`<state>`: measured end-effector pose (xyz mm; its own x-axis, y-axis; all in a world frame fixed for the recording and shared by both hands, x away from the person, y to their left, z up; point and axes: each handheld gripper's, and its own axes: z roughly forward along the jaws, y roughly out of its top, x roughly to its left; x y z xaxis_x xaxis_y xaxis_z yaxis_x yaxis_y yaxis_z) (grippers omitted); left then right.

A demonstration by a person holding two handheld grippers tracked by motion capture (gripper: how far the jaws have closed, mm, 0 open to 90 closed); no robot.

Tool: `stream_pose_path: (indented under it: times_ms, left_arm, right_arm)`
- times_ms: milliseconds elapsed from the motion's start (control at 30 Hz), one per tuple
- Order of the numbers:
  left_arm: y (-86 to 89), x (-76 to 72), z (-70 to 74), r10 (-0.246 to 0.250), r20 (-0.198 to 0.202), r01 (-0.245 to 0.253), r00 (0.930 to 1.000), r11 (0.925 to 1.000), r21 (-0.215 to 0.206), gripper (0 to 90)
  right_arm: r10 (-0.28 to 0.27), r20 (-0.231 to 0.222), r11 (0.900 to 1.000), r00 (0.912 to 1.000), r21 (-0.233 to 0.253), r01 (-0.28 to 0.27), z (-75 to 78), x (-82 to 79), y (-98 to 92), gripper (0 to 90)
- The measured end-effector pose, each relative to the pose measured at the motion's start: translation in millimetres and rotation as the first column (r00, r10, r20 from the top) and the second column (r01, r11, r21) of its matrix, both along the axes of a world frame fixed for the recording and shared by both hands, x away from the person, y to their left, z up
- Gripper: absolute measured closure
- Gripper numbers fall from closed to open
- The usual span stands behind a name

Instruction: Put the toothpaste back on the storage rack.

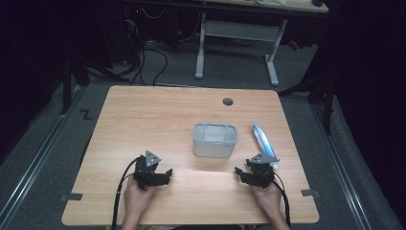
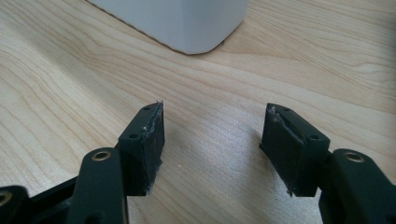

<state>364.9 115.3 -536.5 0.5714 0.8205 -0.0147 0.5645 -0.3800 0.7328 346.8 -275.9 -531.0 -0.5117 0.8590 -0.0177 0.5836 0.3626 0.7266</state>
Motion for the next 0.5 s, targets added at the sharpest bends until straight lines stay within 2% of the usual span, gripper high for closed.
stream_pose_path:
  times_ms: [500]
  left_arm:
    - [0.0, 0.0, 0.0, 0.001, -0.001, -0.001, 1.0, 1.0, -0.001, 17.3]
  right_arm:
    - [0.0, 0.002, 1.0, 1.0, 0.0, 0.0, -0.1, 0.7, 0.5, 39.1]
